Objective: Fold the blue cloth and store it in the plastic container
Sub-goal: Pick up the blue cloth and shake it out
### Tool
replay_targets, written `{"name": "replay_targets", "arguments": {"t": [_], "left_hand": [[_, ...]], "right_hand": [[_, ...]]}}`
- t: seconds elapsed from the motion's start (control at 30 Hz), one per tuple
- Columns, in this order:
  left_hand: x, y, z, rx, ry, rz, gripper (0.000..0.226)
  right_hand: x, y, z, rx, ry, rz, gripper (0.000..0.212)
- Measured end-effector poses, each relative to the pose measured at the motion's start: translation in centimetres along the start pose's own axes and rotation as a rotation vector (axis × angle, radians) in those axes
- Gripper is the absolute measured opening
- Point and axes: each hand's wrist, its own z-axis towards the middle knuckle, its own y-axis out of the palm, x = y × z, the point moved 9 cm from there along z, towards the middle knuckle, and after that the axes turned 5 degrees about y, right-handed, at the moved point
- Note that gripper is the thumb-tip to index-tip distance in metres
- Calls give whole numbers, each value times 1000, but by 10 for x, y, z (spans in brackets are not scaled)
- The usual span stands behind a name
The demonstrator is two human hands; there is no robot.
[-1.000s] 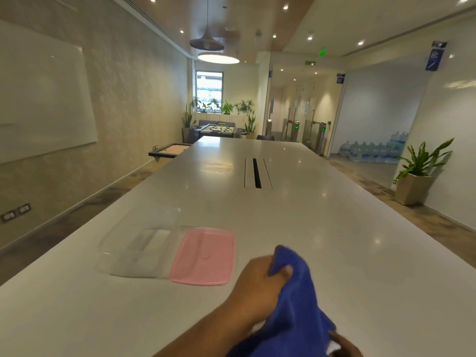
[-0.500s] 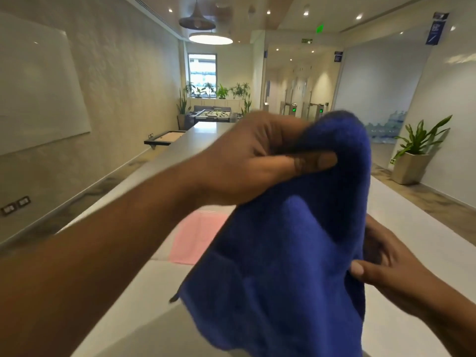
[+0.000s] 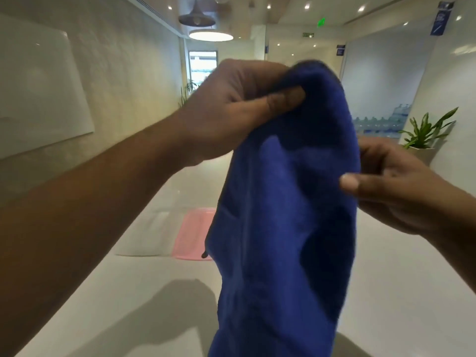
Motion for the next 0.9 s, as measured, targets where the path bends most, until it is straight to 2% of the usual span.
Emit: {"name": "replay_targets", "arguments": {"t": [0.03,0.07,0.1,0.13,0.2,0.3,0.43,0.57,0.9], "left_hand": [[1,-11,0,53,9,24,24],[3,-23,0,110,16,46,24],[3,-35,-1,164,18,60,24],[2,-46,-2,212,13,70,24],[-1,-66,-6,294,-9,65,21],[-11,-91,-14,399,-83,67,17],[-20,-110,-23,436,-175,173,15],[-24,-119,-28,448,-185,286,14],[-30,-116,-35,439,-173,292,17]], "right_hand": [[-26,-31,-42,-27,-18,-102,34],[-10,-62,-51,-40,6,24,34],[-4,-77,-57,-4,21,-75,33],[5,-105,-62,120,45,-146,30],[14,-126,-66,185,49,-231,26],[5,-174,-73,414,-9,-252,14],[-19,-204,-79,614,-88,-300,8],[-37,-215,-78,652,-117,-273,27],[-41,-207,-81,623,-37,-294,38]]}}
